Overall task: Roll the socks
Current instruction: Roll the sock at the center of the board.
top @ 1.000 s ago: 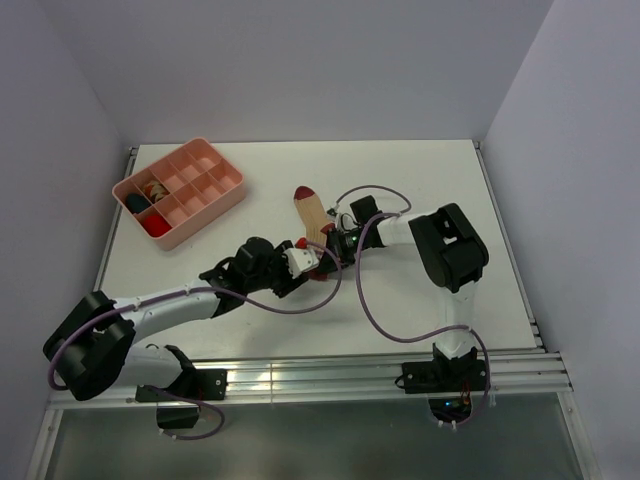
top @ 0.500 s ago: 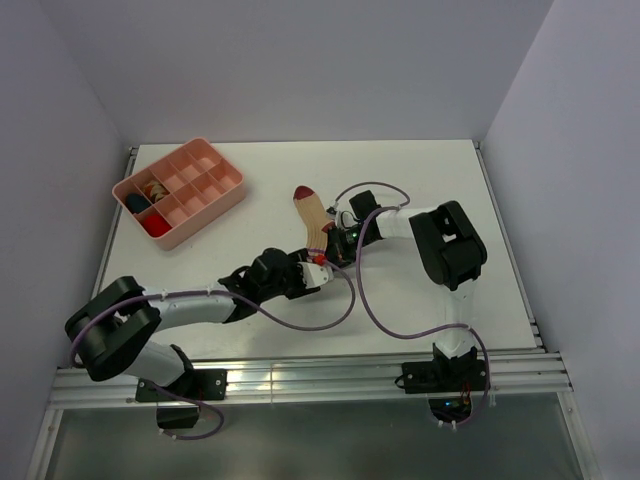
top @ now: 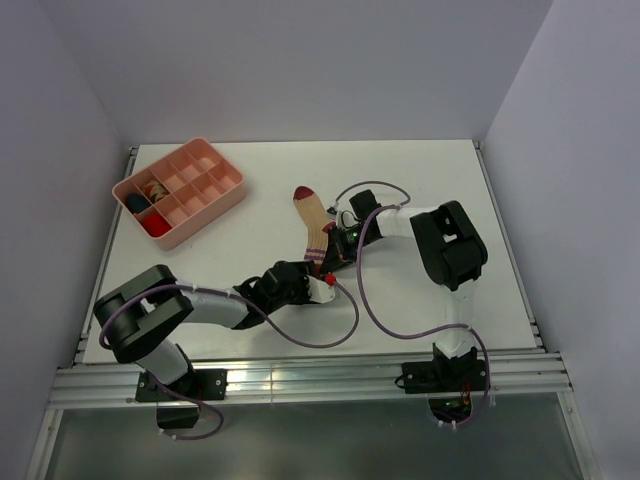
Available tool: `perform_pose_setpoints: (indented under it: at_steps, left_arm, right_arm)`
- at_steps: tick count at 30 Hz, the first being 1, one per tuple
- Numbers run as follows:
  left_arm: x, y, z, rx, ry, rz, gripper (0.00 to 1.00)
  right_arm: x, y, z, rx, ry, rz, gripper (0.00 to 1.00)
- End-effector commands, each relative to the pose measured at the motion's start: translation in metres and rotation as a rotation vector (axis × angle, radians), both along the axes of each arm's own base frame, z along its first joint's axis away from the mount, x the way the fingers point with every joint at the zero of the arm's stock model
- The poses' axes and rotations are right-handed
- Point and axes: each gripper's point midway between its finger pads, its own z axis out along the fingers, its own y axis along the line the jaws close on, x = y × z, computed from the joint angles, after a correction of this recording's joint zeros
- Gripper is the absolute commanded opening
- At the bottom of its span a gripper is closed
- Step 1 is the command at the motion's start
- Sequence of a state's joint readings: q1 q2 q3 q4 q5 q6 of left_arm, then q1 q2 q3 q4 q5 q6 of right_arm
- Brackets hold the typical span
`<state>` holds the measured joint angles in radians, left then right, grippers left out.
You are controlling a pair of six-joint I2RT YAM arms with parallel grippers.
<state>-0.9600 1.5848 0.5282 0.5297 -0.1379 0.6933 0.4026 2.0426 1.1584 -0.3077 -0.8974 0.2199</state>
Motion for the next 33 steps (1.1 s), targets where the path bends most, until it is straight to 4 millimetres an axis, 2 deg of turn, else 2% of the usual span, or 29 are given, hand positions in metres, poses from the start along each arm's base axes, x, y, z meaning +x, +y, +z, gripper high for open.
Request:
perform_pose_setpoints:
  at_steps: [1, 4, 9, 13, 22, 33]
  left_arm:
    - [0.016, -0.013, 0.019, -0.025, -0.092, -0.008, 0.62]
    - [0.020, -0.015, 0.011, -0.002, -0.076, -0.012, 0.62]
    - [0.026, -0.019, 0.010, 0.009, -0.100, -0.017, 0.62]
    - [0.024, -0.020, -0.001, 0.042, -0.071, -0.031, 0.61]
    - [0.029, -0.005, -0.020, 0.135, 0.035, -0.022, 0.59]
    - [0.022, -0.005, -0.036, 0.197, 0.100, -0.058, 0.54]
  right_arm:
    - [0.006, -0.025, -0.025, -0.160, -0.054, -0.034, 0.00]
    - [0.005, -0.023, -0.023, -0.146, -0.052, -0.033, 0.00]
    - [0.005, -0.022, -0.023, -0.137, -0.049, -0.034, 0.00]
    - [0.005, -0.022, -0.024, -0.134, -0.045, -0.034, 0.00]
    - [0.006, -0.023, -0.021, -0.138, -0.052, -0.030, 0.00]
    - [0.006, -0.022, -0.018, -0.135, -0.057, -0.028, 0.00]
